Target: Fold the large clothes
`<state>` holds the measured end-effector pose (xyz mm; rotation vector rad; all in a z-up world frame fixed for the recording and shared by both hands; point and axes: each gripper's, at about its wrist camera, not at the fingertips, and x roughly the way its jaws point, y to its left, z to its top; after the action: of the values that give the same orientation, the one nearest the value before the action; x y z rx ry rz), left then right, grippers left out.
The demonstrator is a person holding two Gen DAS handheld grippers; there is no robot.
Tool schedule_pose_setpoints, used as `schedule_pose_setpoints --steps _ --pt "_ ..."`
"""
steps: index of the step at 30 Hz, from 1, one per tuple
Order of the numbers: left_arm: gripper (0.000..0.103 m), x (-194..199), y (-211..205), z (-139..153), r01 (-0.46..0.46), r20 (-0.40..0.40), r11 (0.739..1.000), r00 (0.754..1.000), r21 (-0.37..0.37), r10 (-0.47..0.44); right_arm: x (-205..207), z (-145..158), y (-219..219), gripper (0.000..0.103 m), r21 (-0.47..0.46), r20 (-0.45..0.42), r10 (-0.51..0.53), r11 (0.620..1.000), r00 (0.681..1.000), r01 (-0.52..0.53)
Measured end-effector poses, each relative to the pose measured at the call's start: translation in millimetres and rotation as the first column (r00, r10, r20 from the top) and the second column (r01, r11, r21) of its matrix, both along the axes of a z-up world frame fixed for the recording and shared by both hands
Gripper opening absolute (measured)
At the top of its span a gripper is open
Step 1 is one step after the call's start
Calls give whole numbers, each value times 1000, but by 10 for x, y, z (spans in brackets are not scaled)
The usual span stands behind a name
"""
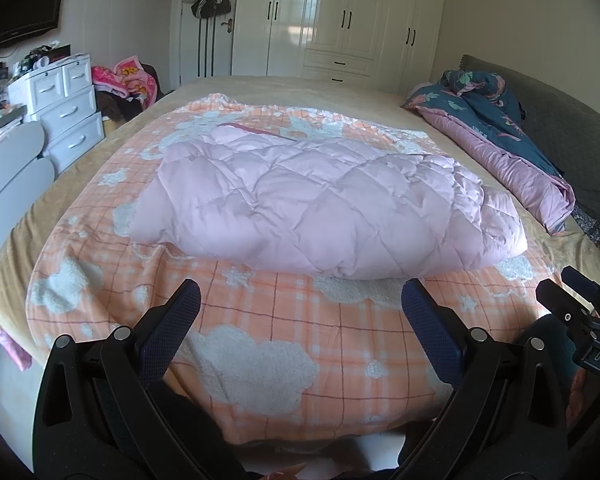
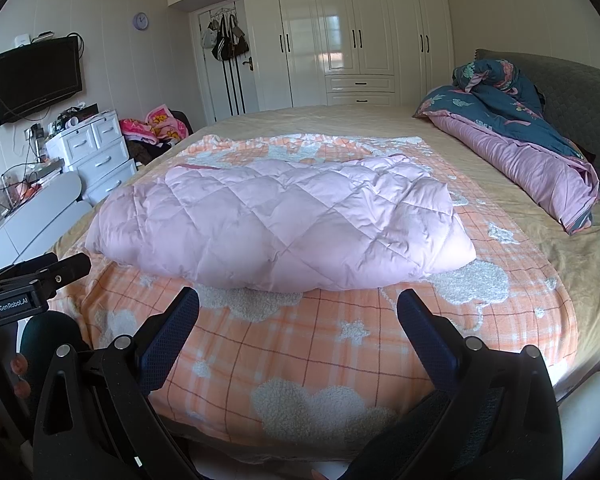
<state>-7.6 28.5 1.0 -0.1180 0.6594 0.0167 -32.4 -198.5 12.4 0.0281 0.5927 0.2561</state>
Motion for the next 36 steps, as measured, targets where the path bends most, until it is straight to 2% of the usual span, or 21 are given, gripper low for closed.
schedule_pose_setpoints --steps 7,12,17,19,21,23,24,25,26,27,28,29,30,31,32,33,35,36 --pt "94 5 39 -7 -1 -14 1000 1000 -8 1 -11 7 -16 99 -6 1 -5 1000 1000 5" --pt "94 25 100 -12 -38 -29 999 999 -6 38 -32 58 -140 99 3 10 -32 999 999 32" --pt "94 60 208 -65 -57 -50 998 997 -34 56 -78 134 -522 99 25 25 -139 990 990 139" --pt "94 110 338 -90 -82 -68 995 995 -56 78 -124 147 -849 99 35 31 -218 976 975 217" --pt "94 192 526 -118 -122 -94 989 989 -84 114 -147 78 -1280 99 50 7 -321 946 947 320" --pt "94 318 912 -128 -205 -110 973 975 -110 193 -188 -110 -1893 99 47 -43 -469 881 882 471" --pt "94 359 1099 -118 -248 -105 962 966 -115 236 -219 -223 -2174 99 29 -66 -542 838 838 544" --pt "94 397 1272 -106 -283 -96 952 957 -116 272 -257 -355 -2476 99 5 -100 -617 784 780 621" --pt "94 473 1595 -91 -352 -78 931 935 -97 346 -318 -508 -2814 99 -12 -138 -688 721 713 693" --pt "94 532 1810 -89 -397 -68 915 917 -76 392 -425 -707 -3238 99 -38 -176 -769 630 615 776" --pt "94 614 2092 -98 -454 -64 890 890 -46 451 -544 -905 -3633 99 -81 -220 -836 529 502 845" --pt "94 668 2284 -107 -493 -60 870 869 -26 491 -633 -1031 -3884 99 -106 -243 -868 467 433 878" --pt "94 750 2560 -133 -544 -45 839 838 7 544 -780 -1202 -4228 99 -140 -270 -902 383 337 913" --pt "94 838 2815 -180 -589 -44 807 806 35 590 -895 -1325 -4465 99 -167 -285 -922 318 263 933" --pt "94 899 2994 -228 -613 -60 789 786 48 615 -1026 -1480 -4735 99 -204 -297 -936 255 188 945" --pt "94 999 3241 -306 -639 -90 767 762 51 641 -1092 -1570 -4883 99 -223 -309 -939 228 153 948" --pt "94 1171 3594 -452 -667 -119 744 736 45 666 -1230 -1636 -5116 99 -133 -314 -934 219 168 967" --pt "94 1253 3741 -530 -682 -130 729 719 51 682 -1236 -1657 -5147 99 -129 -315 -934 218 169 967"
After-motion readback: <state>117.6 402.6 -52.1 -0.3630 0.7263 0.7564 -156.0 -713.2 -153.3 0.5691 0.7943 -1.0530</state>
